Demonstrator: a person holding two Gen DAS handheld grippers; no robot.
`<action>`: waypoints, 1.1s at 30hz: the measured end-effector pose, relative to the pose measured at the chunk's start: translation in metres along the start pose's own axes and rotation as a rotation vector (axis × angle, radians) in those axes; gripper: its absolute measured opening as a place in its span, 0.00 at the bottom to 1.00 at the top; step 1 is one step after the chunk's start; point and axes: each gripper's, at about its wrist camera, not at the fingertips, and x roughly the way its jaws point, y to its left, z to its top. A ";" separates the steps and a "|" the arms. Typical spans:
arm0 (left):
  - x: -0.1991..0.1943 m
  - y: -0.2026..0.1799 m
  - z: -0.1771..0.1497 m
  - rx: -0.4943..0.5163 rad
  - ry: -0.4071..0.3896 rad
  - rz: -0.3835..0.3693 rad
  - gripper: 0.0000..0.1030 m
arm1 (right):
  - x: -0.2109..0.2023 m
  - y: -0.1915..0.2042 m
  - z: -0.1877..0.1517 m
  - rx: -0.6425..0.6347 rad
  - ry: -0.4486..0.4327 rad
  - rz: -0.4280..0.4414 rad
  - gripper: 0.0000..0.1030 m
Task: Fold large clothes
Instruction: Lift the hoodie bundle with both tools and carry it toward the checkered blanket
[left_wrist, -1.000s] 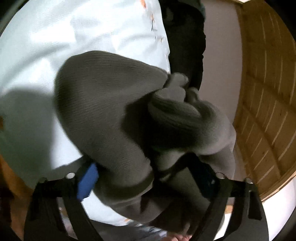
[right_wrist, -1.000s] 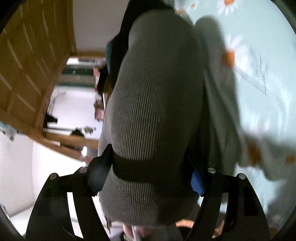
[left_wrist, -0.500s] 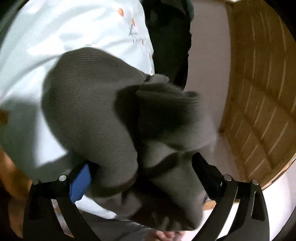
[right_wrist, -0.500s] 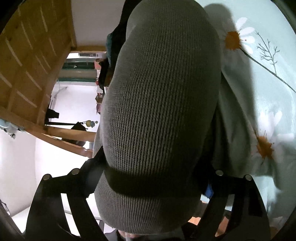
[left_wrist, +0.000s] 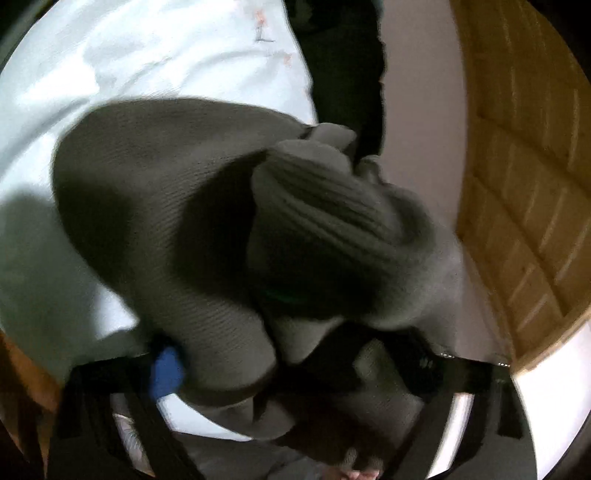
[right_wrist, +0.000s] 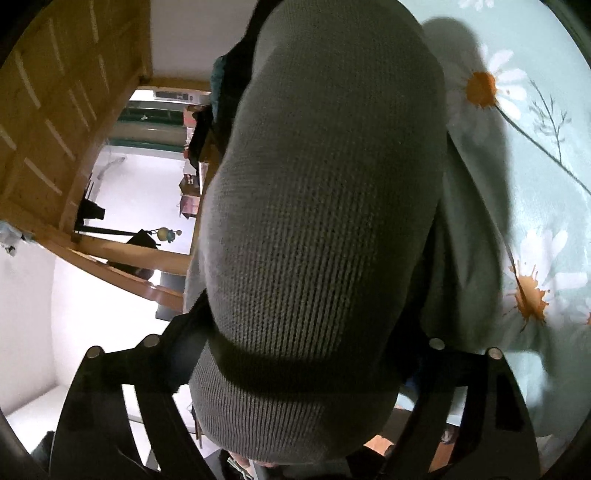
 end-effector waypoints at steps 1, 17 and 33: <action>-0.003 -0.003 0.000 0.012 -0.002 -0.016 0.64 | 0.000 0.005 -0.001 -0.006 -0.011 0.002 0.76; -0.035 -0.095 0.015 0.318 -0.188 -0.142 0.56 | -0.014 0.103 0.015 -0.246 -0.044 0.100 0.73; -0.207 -0.142 0.092 0.412 -0.841 -0.014 0.56 | 0.229 0.281 0.056 -0.524 0.313 0.367 0.74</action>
